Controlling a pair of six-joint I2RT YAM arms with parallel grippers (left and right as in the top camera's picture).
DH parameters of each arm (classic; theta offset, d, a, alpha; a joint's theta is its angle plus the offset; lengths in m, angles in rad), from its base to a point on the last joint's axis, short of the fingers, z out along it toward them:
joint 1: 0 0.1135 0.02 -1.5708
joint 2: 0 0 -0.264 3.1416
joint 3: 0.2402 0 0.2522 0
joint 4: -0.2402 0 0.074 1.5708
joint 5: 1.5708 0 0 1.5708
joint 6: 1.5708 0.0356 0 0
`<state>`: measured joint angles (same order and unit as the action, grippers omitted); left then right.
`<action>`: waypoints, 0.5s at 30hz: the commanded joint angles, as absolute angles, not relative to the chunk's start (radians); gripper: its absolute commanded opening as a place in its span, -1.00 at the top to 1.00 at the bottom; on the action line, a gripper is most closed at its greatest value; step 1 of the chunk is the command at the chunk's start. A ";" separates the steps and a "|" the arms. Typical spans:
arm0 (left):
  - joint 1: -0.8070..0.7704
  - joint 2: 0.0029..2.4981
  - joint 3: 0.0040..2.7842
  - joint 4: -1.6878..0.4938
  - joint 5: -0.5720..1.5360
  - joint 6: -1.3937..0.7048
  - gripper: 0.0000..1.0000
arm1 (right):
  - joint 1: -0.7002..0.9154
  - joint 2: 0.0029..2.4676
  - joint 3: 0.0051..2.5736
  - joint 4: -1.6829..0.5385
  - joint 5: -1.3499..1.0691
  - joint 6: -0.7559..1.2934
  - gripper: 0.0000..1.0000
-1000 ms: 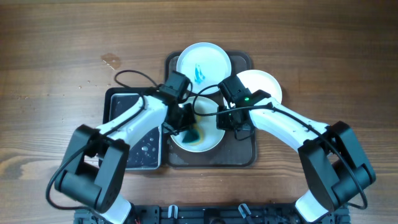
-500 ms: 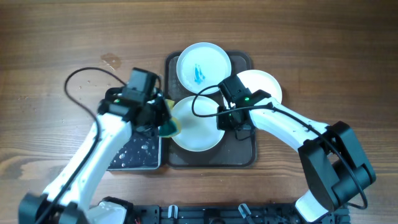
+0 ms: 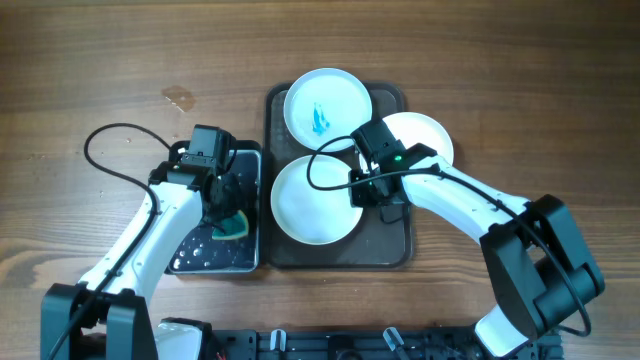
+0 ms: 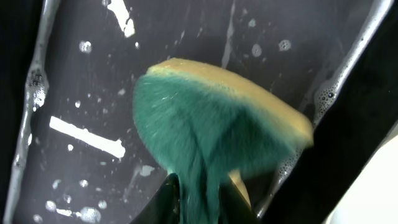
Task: Clean dirty plates on tray and stack at the side
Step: 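Return the sponge to the black sink tray with left gripper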
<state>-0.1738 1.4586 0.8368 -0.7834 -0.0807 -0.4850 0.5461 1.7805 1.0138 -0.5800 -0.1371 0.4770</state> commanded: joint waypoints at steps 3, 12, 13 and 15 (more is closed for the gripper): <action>-0.129 1.419 0.910 -0.817 0.031 -0.477 0.13 | 0.543 1.752 1.085 -0.689 -0.096 0.435 0.91; -0.020 1.252 1.020 -0.941 0.097 -0.474 -0.26 | 0.543 1.651 1.268 -0.880 -0.086 0.353 0.91; -0.011 1.233 1.020 -0.940 0.101 -0.474 -0.29 | 0.543 1.652 1.267 -0.881 -0.089 0.354 0.92; 0.004 1.197 1.019 -0.941 0.101 -0.474 -0.30 | 0.543 1.668 1.258 -0.879 -0.106 0.364 0.91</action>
<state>-0.0212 1.2541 1.0000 -0.9382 0.0776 -0.4789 0.5461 1.6669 1.2499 -0.8742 -0.0971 0.3828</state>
